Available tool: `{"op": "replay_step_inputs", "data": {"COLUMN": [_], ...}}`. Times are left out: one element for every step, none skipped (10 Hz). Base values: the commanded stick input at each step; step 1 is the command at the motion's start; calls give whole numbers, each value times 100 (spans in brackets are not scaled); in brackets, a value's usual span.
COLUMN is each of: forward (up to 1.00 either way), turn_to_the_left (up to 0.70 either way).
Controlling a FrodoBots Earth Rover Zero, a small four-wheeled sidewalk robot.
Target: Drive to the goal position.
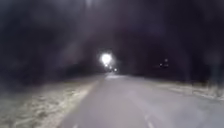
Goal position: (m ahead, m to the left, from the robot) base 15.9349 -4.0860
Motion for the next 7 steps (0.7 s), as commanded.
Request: {"op": "replay_step_inputs", "data": {"forward": [100, 100, 100, 100, 100, 100, 100], "turn_to_the_left": [0, 0, 0, 0, 0, 0, 0]}}
